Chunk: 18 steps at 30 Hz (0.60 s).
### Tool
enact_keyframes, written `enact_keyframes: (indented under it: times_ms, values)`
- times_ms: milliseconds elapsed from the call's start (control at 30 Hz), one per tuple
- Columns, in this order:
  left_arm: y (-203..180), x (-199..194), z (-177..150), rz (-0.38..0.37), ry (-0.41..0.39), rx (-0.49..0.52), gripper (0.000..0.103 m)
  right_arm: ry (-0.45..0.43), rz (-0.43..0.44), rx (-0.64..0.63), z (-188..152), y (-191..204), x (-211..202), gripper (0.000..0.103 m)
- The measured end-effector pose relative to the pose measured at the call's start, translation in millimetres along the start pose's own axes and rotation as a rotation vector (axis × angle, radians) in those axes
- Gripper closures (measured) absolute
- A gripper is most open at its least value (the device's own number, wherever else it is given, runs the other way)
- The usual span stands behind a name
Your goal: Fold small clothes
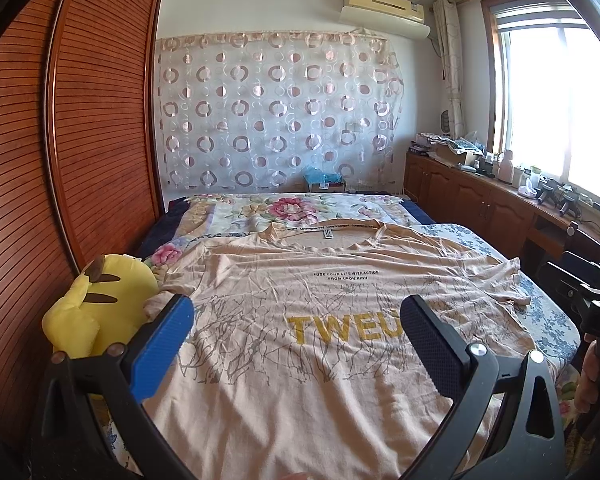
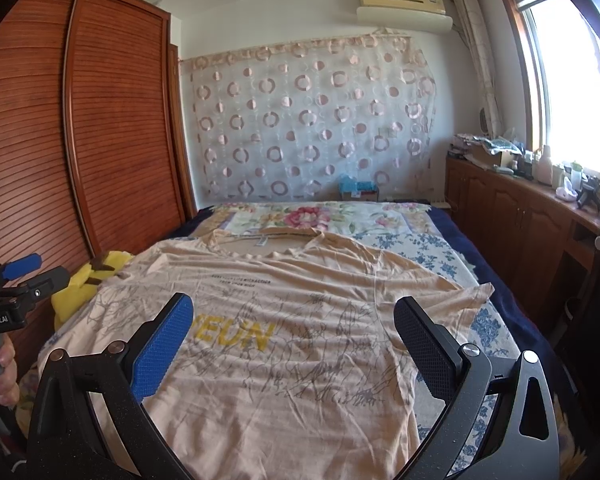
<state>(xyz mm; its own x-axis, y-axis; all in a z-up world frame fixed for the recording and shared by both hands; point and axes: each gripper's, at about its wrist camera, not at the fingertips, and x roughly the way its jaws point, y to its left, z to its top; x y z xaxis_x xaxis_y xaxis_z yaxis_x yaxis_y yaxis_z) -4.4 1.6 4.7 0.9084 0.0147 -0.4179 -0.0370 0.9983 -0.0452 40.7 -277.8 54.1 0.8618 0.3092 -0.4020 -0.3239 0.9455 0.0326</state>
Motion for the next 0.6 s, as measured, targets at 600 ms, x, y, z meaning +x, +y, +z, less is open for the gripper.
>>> enact_keyframes:
  times_ms: [600]
  values:
    - [1.6, -4.9, 3.5, 0.002, -0.007, -0.003, 0.0, 0.0, 0.001, 0.003, 0.2, 1.3, -0.3, 0.001]
